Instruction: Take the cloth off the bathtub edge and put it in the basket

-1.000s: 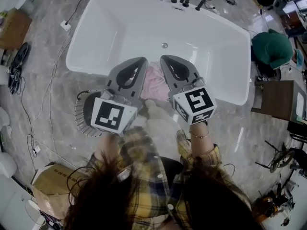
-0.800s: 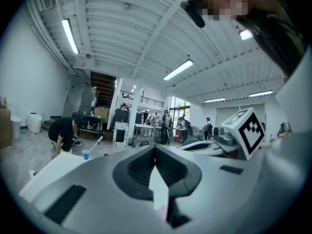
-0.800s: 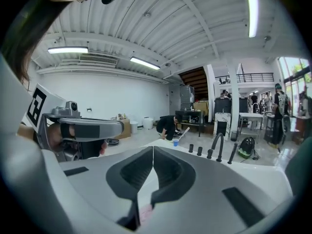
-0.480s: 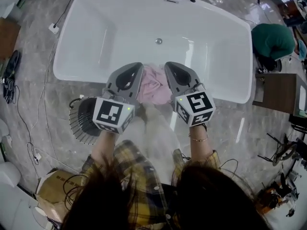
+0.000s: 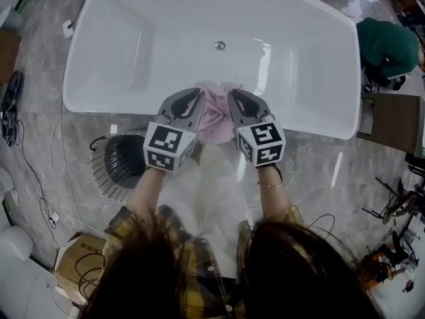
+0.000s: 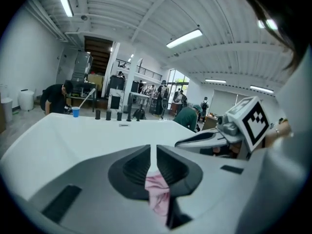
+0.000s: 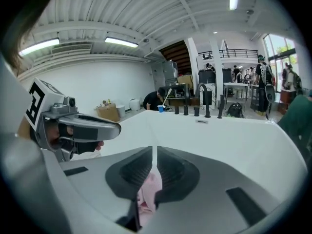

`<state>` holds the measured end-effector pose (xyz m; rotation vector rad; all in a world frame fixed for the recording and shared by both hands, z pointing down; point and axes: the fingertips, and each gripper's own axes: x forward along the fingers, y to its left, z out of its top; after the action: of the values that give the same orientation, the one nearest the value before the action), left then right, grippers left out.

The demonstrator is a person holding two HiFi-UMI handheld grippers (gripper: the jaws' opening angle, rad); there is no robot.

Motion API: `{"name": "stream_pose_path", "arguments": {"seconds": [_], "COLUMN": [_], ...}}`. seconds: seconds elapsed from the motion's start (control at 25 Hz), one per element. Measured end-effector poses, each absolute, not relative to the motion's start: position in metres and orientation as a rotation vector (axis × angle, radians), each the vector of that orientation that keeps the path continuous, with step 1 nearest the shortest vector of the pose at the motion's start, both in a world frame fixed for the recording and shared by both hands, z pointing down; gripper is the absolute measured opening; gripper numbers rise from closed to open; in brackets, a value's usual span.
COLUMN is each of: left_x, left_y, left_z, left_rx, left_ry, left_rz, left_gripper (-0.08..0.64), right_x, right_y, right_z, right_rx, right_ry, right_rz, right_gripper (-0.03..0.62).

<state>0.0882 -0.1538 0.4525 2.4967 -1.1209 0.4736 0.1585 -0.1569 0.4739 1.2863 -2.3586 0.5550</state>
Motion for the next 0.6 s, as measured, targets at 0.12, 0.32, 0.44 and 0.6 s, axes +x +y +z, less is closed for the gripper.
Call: {"name": "stream_pose_path", "arguments": {"seconds": [0.12, 0.32, 0.44, 0.6], "left_x": [0.092, 0.095, 0.096, 0.096], "left_y": [-0.149, -0.147, -0.147, -0.140], "left_z": [0.479, 0.517, 0.540, 0.572], "left_rx": [2.476, 2.425, 2.380, 2.295], "left_ry": [-1.082, -1.020, -0.984, -0.904], "left_rz": [0.540, 0.601, 0.645, 0.744], "left_gripper": [0.020, 0.141, 0.179, 0.275], "right_x": [0.159, 0.167, 0.173, 0.181], "right_y": [-0.150, -0.145, -0.143, -0.142], "right_z": [0.497, 0.529, 0.550, 0.577], "right_rx": [1.274, 1.279, 1.268, 1.249], "right_ry": [-2.329, -2.274, -2.260, -2.213], "right_rz": [0.582, 0.634, 0.753, 0.884], "right_gripper": [0.033, 0.187, 0.286, 0.356]}}
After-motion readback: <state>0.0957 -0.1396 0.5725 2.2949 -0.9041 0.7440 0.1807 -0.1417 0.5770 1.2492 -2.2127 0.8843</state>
